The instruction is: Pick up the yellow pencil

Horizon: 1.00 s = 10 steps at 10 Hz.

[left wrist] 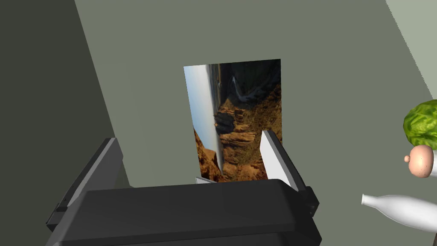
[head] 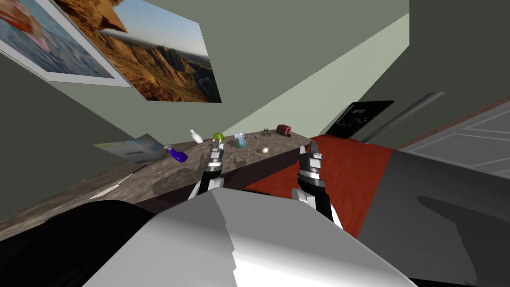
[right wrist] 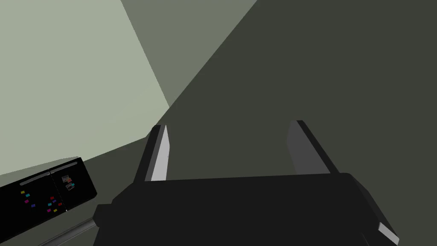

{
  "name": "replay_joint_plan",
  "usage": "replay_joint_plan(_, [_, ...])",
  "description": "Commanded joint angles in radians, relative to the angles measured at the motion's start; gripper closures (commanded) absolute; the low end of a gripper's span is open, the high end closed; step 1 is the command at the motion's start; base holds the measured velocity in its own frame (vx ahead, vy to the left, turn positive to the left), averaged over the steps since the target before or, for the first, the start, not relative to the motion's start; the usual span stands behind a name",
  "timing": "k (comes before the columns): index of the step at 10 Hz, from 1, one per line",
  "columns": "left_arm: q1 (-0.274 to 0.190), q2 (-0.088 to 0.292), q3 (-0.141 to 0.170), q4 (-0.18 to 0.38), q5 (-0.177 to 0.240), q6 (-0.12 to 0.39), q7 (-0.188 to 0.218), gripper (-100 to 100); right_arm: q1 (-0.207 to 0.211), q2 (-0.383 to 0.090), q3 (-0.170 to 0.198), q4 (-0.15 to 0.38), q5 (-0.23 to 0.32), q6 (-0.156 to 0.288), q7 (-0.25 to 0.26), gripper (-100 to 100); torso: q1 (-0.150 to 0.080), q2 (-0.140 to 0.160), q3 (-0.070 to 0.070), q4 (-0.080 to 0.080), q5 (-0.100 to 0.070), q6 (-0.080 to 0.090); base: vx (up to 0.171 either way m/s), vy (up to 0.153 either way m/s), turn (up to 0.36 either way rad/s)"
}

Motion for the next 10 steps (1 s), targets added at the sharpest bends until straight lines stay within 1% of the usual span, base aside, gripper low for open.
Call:
replay_joint_plan(1, [-0.005,0.028,0.008,-0.001,0.009,0.013,-0.010,-100,0.000,0.000,0.000,0.000,0.000,0.000,0.000,0,0.000,0.000,0.000,0.000,0.000,0.000,-0.010,0.009,-0.067])
replay_joint_plan(4, [-0.023,0.096,0.037,-0.001,0.046,0.067,-0.047,-100,0.000,0.000,0.000,0.000,0.000,0.000,0.000,0,0.002,0.002,0.001,0.000,0.001,0.000,-0.028,0.033,-0.125])
replay_joint_plan(7, [-0.050,0.169,0.080,0.004,0.107,0.151,-0.104,-100,0.000,0.000,0.000,0.000,0.000,0.000,0.000,0,0.004,0.003,0.002,0.001,0.001,0.000,-0.045,0.053,-0.195])
replay_joint_plan(8, [-0.050,0.169,0.080,0.004,0.107,0.158,-0.104,-100,0.000,0.000,0.000,0.000,0.000,0.000,0.000,0,0.005,0.003,0.002,0.001,0.001,0.000,-0.032,0.037,-0.068])
replay_joint_plan(9, [-0.060,0.194,0.097,0.007,0.131,0.197,-0.126,-100,0.000,0.000,0.000,0.000,0.000,0.000,0.000,0,0.003,0.002,0.001,0.001,0.001,0.000,-0.034,0.022,-0.176])
replay_joint_plan(10, [-0.072,0.218,0.116,0.012,0.157,0.223,-0.149,-100,0.000,0.000,0.000,0.000,0.000,0.000,0.000,0,0.002,0.002,0.001,0.000,0.001,0.000,-0.041,0.037,-0.234])
